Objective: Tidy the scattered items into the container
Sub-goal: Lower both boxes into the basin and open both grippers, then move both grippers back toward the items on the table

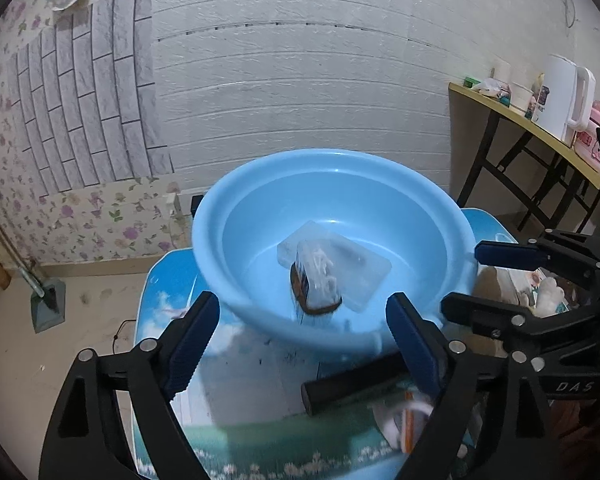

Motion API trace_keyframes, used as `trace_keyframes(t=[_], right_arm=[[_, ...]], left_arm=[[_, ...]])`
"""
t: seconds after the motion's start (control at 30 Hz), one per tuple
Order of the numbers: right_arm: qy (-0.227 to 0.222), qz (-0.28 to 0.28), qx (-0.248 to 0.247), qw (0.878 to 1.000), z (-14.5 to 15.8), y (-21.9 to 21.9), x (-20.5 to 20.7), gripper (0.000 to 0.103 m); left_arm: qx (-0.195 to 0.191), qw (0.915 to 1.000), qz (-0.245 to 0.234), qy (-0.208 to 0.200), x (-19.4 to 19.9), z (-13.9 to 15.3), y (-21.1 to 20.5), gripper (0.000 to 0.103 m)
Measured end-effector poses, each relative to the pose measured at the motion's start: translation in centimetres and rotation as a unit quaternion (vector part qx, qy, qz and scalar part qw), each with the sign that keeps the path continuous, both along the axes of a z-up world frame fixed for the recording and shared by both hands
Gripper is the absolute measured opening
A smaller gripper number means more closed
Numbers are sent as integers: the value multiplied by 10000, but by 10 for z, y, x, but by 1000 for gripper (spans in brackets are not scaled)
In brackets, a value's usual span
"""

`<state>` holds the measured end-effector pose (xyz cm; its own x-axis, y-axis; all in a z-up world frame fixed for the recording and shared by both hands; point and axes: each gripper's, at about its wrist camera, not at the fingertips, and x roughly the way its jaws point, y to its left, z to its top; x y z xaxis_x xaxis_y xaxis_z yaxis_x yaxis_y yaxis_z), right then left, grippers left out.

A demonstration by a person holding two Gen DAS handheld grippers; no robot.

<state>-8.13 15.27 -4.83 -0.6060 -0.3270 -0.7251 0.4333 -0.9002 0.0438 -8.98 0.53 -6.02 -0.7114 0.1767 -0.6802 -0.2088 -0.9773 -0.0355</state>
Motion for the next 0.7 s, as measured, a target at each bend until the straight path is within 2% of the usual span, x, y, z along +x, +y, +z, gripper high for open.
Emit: trace_keyframes(t=[0.1, 0.2, 0.33, 0.7], right_arm=[[99, -60, 35, 9999, 0, 3, 10, 61], [255, -102, 165, 9995, 0, 7, 25, 61], [295, -78, 142, 9994, -1, 13, 41, 61], [547, -382, -24, 9978, -2, 47, 85, 61]], left_arm=[[17, 9999, 99, -1, 12, 1, -1, 96], [193, 9997, 138, -23, 24, 0, -4, 103], [295, 9991, 303, -70, 37, -5, -4, 103], [536, 9979, 140, -320, 78, -29, 2, 103]])
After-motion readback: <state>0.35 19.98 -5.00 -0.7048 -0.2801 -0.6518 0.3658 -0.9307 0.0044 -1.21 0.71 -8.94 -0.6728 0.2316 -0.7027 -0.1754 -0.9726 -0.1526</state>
